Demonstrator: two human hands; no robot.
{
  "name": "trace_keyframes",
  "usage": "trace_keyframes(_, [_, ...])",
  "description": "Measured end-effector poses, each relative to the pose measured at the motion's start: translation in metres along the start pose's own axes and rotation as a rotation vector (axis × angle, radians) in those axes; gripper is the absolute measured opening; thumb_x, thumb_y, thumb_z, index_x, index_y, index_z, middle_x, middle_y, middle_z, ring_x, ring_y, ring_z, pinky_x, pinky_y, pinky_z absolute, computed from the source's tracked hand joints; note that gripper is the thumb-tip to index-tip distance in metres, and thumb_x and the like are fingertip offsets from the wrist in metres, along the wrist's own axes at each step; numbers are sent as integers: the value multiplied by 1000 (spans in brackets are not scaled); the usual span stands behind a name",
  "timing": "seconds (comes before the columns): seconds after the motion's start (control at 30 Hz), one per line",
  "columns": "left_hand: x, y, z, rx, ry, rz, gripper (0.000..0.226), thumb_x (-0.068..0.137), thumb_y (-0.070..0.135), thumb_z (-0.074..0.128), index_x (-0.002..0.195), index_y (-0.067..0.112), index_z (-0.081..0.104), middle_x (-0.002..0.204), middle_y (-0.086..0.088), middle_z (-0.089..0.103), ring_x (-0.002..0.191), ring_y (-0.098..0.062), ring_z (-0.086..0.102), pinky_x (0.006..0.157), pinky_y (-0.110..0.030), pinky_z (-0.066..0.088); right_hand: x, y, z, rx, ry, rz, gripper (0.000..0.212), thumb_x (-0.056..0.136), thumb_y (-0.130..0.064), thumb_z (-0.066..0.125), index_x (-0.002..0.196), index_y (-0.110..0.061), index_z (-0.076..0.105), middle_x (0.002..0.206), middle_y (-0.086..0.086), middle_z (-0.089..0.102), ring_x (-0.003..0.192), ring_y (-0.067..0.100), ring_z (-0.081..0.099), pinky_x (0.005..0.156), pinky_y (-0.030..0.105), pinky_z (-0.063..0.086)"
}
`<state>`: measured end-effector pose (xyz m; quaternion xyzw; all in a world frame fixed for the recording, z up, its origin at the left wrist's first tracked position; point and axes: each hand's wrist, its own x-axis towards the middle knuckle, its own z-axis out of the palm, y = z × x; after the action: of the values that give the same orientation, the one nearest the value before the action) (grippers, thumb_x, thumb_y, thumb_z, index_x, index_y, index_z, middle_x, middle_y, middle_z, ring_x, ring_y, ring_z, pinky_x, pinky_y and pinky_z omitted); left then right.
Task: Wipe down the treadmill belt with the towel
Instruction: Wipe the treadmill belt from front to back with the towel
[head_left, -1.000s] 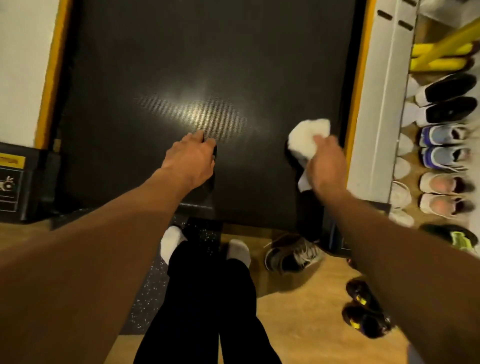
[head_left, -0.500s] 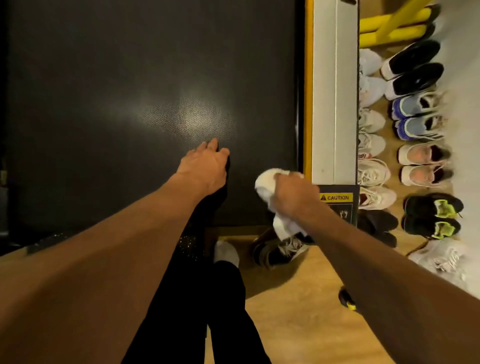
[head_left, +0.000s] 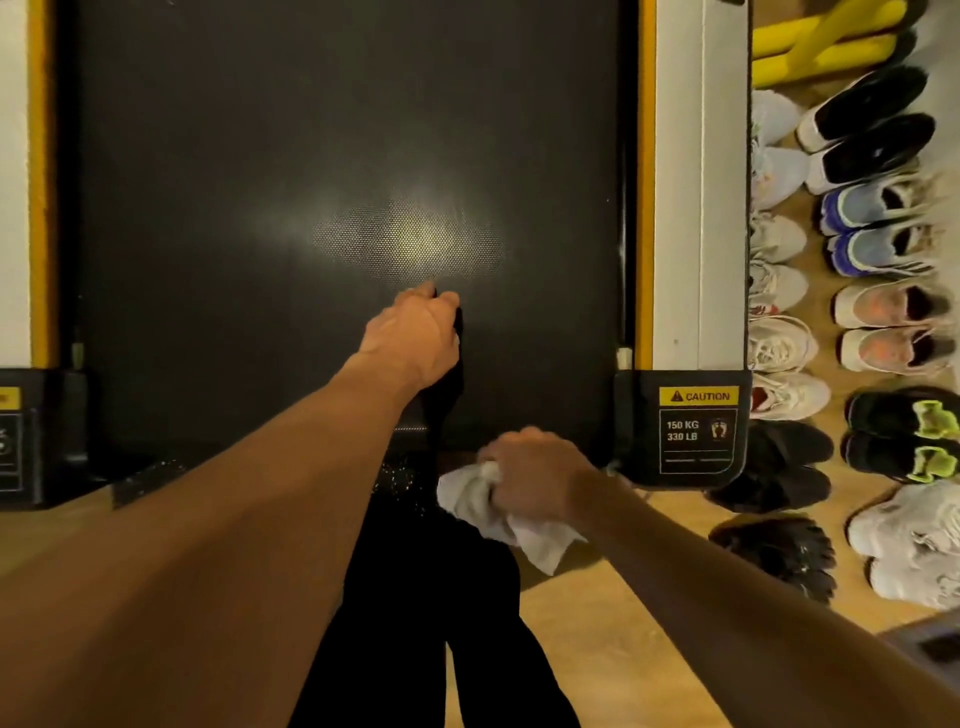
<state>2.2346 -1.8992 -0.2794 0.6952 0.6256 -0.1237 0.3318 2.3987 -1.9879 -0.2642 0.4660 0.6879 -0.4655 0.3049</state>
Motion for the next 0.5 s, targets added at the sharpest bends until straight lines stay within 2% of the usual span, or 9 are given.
trace_keyframes(0.03, [-2, -5, 1, -20, 5, -9, 34, 94, 19, 50, 126, 10, 54, 136, -12, 47, 120, -36, 49, 93, -51, 48, 2, -4, -2, 20, 70, 12, 31, 85, -28, 57, 116, -28, 55, 118, 3, 58, 110, 29, 54, 86, 38, 45])
trace_keyframes(0.1, [-5, -19, 3, -90, 39, -48, 32, 93, 17, 50, 123, 10, 56, 132, -11, 48, 118, -36, 51, 93, -52, 48, 17, -5, -23, 193, 442, 144, 20, 84, -25, 58, 104, -26, 57, 105, 3, 64, 100, 30, 60, 79, 36, 46])
trace_keyframes(0.17, [-10, -35, 3, -168, 92, -125, 31, 93, 16, 49, 122, 10, 57, 129, -12, 51, 116, -36, 52, 94, -51, 47, 39, -12, -50, 340, 790, 194, 24, 84, -21, 58, 108, -22, 59, 105, 6, 63, 98, 31, 60, 78, 37, 46])
trace_keyframes(0.2, [-13, -43, 3, -194, 115, -167, 31, 94, 17, 49, 123, 10, 57, 128, -13, 52, 115, -36, 53, 95, -50, 47, 50, -19, -56, 381, 870, 163, 32, 84, -20, 59, 116, -21, 59, 110, 7, 61, 101, 30, 58, 80, 37, 44])
trace_keyframes(0.27, [-22, -58, 2, -241, 142, -241, 34, 95, 18, 48, 127, 11, 56, 130, -15, 53, 115, -36, 54, 97, -46, 47, 64, -42, -50, 373, 845, 71, 50, 84, -17, 64, 133, -21, 53, 128, 7, 54, 112, 29, 52, 90, 37, 42])
trace_keyframes(0.37, [-42, -83, 3, -276, 146, -317, 37, 96, 20, 48, 132, 14, 53, 133, -14, 52, 118, -34, 54, 98, -43, 45, 63, -83, 3, -2, 582, -129, 62, 82, -13, 66, 138, -28, 47, 143, 2, 42, 120, 28, 43, 97, 41, 42])
trace_keyframes(0.4, [-50, -92, 7, -265, 129, -329, 38, 97, 22, 47, 134, 13, 51, 135, -14, 51, 121, -34, 52, 99, -42, 43, 61, -96, 21, -95, 483, -217, 58, 80, -12, 65, 134, -29, 51, 139, 0, 46, 117, 27, 46, 94, 41, 43])
trace_keyframes(0.43, [-57, -101, 12, -257, 107, -329, 39, 97, 22, 47, 135, 13, 50, 140, -14, 48, 124, -35, 50, 101, -42, 41, 58, -109, 34, -85, 418, -266, 52, 80, -13, 64, 128, -29, 56, 130, 0, 52, 113, 27, 50, 89, 39, 46])
trace_keyframes(0.5, [-68, -116, 22, -282, 92, -304, 39, 98, 22, 46, 136, 14, 49, 150, -12, 41, 131, -33, 45, 105, -41, 37, 60, -136, 35, 74, 444, -212, 33, 79, -19, 63, 112, -25, 63, 109, 2, 62, 101, 26, 58, 76, 34, 45])
